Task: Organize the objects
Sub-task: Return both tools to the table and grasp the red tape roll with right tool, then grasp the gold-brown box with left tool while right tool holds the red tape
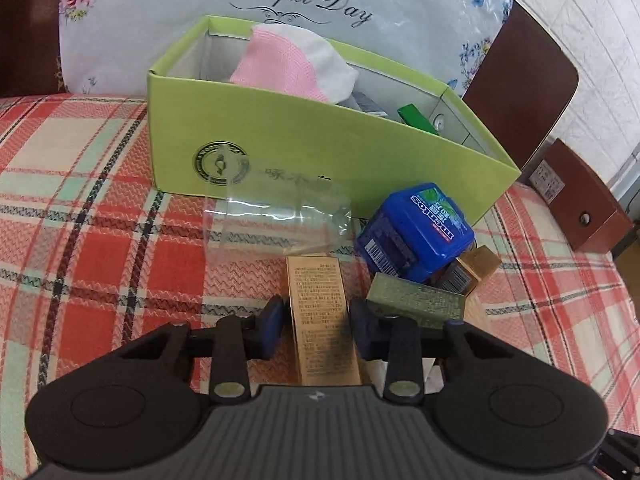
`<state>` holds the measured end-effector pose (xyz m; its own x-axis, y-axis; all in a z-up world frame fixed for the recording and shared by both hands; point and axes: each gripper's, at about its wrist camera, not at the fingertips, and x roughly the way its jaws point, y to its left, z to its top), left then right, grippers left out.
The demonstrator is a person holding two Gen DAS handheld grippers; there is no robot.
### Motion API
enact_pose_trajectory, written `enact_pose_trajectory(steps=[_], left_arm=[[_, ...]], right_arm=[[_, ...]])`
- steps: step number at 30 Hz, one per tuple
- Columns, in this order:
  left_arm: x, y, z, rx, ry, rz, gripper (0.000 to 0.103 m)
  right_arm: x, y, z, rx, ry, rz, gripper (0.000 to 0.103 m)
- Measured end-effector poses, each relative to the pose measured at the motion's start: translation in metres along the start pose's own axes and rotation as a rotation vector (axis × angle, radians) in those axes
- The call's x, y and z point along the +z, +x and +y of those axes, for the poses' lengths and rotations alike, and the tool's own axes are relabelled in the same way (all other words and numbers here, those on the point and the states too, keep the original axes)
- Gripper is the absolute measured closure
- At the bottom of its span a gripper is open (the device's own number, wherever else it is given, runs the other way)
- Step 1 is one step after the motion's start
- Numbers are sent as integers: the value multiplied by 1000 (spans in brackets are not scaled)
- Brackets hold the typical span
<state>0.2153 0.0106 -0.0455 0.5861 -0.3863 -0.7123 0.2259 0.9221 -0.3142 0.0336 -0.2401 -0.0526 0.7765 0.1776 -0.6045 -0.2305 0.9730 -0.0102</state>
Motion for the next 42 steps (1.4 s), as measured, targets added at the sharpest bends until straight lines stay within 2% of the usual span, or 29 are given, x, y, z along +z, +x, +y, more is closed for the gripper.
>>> enact_pose_trajectory(steps=[3, 4, 9, 12, 15, 16, 17, 19, 21, 22, 23, 24, 27, 29, 33, 36, 37, 38, 39, 42], left_arm=[[-5, -19, 11, 20, 4, -18, 69], [-8, -27, 17, 24, -2, -26, 69], [-33, -61, 44, 102, -15, -30, 69], [-54, -71, 51, 106, -20, -9, 69], [-66, -76, 51, 125, -16, -34, 58], [-67, -75, 51, 139, -12, -48, 43], [-67, -74, 48, 163, -11, -57, 37], [-66, -70, 45, 200, 6, -66, 37], [-66, -67, 42, 202, 20, -68, 38], [-66, -65, 40, 205, 36, -66, 46], [-66, -65, 38, 207, 55, -62, 60], [-66, -65, 36, 200, 71, -55, 64], [-70, -69, 33, 188, 70, -53, 65], [-74, -70, 32, 196, 69, -54, 51], [-81, -71, 29, 209, 79, -70, 50], [-79, -69, 28, 223, 77, -69, 57], [-79, -69, 27, 230, 84, -68, 68], [-78, -69, 26, 234, 88, -67, 71], [-78, -69, 25, 233, 87, -66, 71], [-77, -76, 21, 190, 80, -69, 71]], right_arm=[[-3, -5, -10, -2, 80, -21, 75], [-5, -6, -13, -8, 94, -26, 66], [-6, -5, -22, -28, 98, -31, 56], [-8, -1, -22, -20, 107, -11, 53], [-9, 6, -17, -19, 91, 13, 53], [-9, 8, -15, -20, 86, 18, 53], [-10, 9, -14, -21, 82, 21, 53], [-10, 10, -10, -28, 66, 25, 51], [-11, 9, -9, -42, 57, 23, 50], [-11, 8, -9, -44, 59, 25, 49], [-11, 8, -10, -44, 63, 29, 49], [-12, 9, -10, -46, 67, 32, 49], [-12, 11, -11, -51, 72, 41, 49], [-11, 12, -10, -52, 68, 38, 49], [-8, 17, -9, -53, 56, 35, 49], [-7, 21, -9, -48, 61, 35, 49], [-7, 22, -9, -48, 59, 34, 50], [-7, 23, -9, -48, 57, 34, 54], [-7, 23, -9, -49, 54, 33, 57], [-5, 22, -8, -49, 45, 41, 57]])
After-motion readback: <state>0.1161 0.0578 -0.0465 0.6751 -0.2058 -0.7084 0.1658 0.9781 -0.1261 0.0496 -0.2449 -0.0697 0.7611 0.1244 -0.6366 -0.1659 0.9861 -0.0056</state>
